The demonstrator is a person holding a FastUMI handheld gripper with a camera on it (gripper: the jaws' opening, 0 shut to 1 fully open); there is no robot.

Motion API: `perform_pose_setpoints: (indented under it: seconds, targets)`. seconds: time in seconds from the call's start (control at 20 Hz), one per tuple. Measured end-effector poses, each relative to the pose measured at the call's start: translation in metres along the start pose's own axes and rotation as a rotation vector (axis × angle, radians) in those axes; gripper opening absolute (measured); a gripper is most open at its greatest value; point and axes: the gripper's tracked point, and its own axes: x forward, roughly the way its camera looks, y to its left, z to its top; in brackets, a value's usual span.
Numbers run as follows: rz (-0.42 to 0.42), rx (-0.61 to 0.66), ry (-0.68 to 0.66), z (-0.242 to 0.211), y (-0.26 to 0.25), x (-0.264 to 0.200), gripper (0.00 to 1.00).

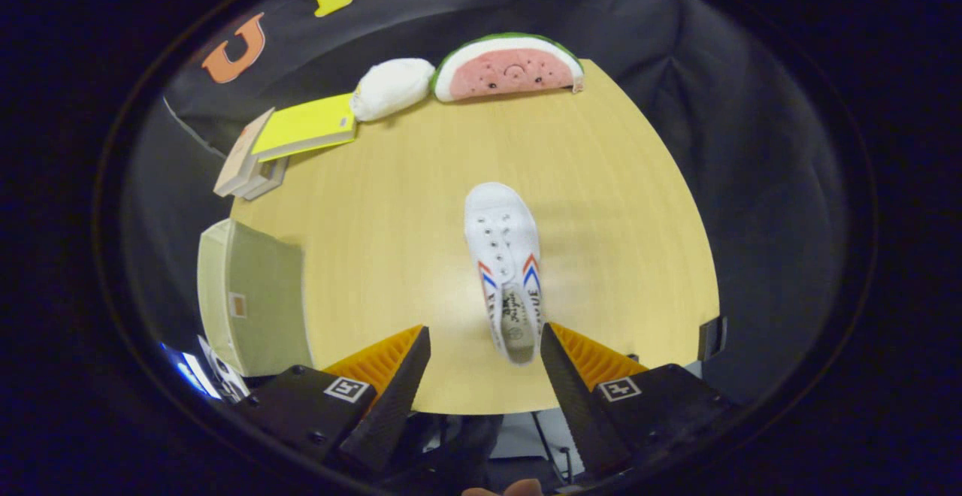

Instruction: Open the storage box then place both shoes into the box .Put the left shoe in first, then the right shoe, with the right side of both shoes facing outward in a uniform manner.

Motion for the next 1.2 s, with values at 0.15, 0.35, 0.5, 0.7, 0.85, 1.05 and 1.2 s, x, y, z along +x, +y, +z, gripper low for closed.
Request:
perform_pose_setpoints:
  seconds: [0.15,0.35,0.5,0.7,0.85,1.05,1.2]
  targets:
    - [-0.037,-0.056,0.032,0.014,-0.028,0.044,0.95]
    - [0.029,-0.040,0.097,0.022,-0.031,0.082,0.95]
    - [0.085,-0.067,0.144,0.023,-0.025,0.095,0.95]
    - [0.149,-0.112,0.167,0.024,-0.013,0.097,0.81]
    - [0.102,-0.148,0.155,0.025,-0.023,0.099,0.46]
    - [0.113,-0.120,0.153,0.022,-0.019,0.097,0.06]
    - [0.144,-0.079,0.148,0.014,-0.006,0.087,0.06]
